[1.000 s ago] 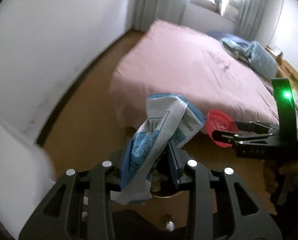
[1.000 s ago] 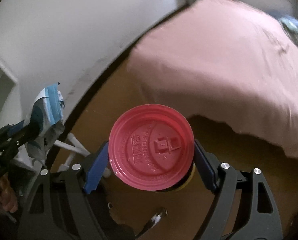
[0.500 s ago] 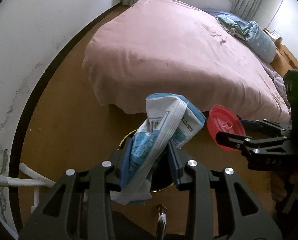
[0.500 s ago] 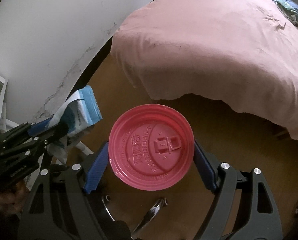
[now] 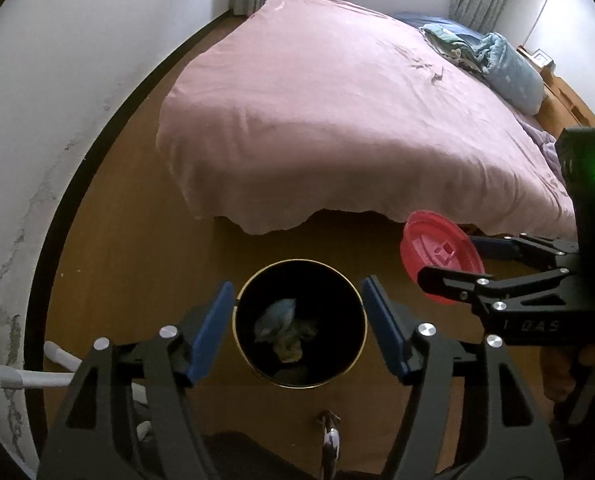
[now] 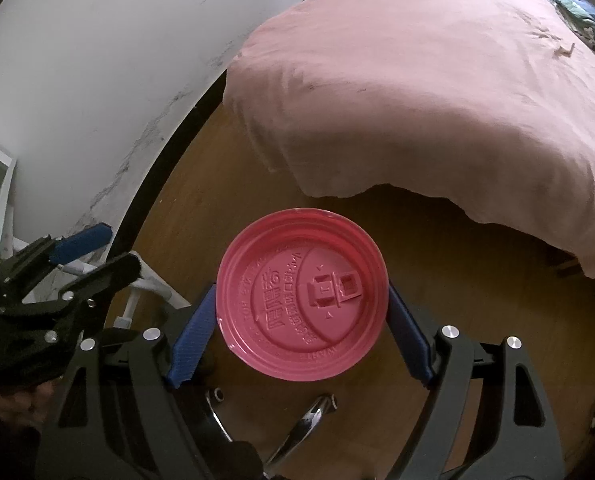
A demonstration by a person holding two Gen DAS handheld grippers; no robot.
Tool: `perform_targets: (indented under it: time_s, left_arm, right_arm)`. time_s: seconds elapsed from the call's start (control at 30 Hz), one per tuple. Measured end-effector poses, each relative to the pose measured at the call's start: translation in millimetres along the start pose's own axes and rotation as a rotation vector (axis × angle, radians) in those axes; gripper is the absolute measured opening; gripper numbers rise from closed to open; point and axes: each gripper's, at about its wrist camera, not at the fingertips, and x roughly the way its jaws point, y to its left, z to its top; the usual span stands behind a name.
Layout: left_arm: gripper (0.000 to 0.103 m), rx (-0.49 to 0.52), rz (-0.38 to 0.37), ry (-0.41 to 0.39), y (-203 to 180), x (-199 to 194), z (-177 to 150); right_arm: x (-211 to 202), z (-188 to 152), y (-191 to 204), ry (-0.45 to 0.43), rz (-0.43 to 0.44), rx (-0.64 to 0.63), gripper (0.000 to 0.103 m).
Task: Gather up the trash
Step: 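Carry carton and red lid over the bin and open both tools to drop them, then grasp the printed paper booklet with the left tool while the right tool grasps crumpled foil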
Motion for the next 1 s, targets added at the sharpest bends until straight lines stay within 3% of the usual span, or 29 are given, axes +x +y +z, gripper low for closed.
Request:
perform_targets:
  time_s: [0.3,0.4,0.6,0.77,0.87,0.93,1.0]
  left_arm:
    - [0.074,-0.023,0.022,-0.030,9.4,-23.2,-3.5]
    - [0.080,-0.014,0.024,-0.046,7.8,-32.5,-4.3]
    - [0.085,-0.006,0.044,-0.084,6.8,-60.6,-5.9]
    - [0.091,-0.026,0.083,-0.146,14.1,-117.2,-13.1]
    - [0.094,-0.075,0.073,-0.186,28.1,-162.8,-22.5]
    - [0.096,-0.123,0.088,-0.233,43.5,-203.4,-35.1]
    - [0.096,-0.177,0.149,-0.285,64.0,-246.0,-55.7]
  right_arm:
    - [3.0,0.9,9.1,0.006,0.020,-0.025,0.083]
    - [0.4,0.4,9.7,-0.002,0.012,-0.029,0.089]
    - [-9.8,-0.3,15.9,-0.017,0.005,-0.048,0.090]
    - [-32.6,5.0,37.2,-0.055,0.007,-0.088,0.090]
    - [-55.9,10.2,70.7,-0.111,0.017,-0.153,0.090]
    - [-72.4,12.7,111.7,-0.153,0.051,-0.245,0.090]
    - [-82.7,13.9,160.1,-0.180,0.098,-0.352,0.090]
